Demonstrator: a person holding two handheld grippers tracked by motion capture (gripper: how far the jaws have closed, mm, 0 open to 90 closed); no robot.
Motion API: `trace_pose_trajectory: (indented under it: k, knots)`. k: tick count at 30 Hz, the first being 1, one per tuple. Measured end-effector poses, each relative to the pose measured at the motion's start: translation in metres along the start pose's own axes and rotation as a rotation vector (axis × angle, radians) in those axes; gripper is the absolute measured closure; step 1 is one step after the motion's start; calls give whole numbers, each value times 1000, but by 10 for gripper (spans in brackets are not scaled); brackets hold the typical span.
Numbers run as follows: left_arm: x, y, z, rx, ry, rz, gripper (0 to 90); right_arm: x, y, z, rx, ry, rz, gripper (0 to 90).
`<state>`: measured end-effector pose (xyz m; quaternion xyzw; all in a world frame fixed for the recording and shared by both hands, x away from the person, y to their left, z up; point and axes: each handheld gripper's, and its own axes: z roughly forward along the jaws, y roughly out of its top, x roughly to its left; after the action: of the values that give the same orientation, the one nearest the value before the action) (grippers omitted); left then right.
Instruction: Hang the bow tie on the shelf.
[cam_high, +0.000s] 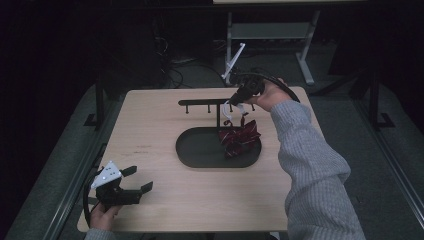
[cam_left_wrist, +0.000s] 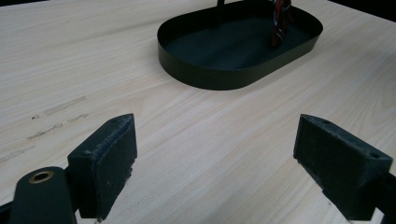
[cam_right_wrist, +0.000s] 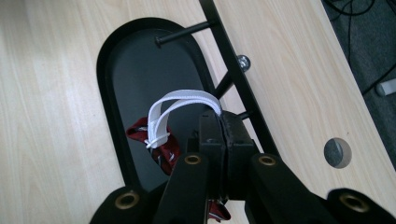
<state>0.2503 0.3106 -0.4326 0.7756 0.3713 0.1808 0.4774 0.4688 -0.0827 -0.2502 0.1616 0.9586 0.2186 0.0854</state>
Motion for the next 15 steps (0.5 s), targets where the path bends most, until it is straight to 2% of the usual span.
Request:
trace_pose_trajectory:
  k: [8, 15]
  knots:
    - [0, 0, 0, 2, -1, 3, 131, -5, -5, 9, 6, -6, 31, 878]
    - [-1, 0, 0, 1, -2, 3, 131, -7, -6, 10, 10, -24, 36, 875]
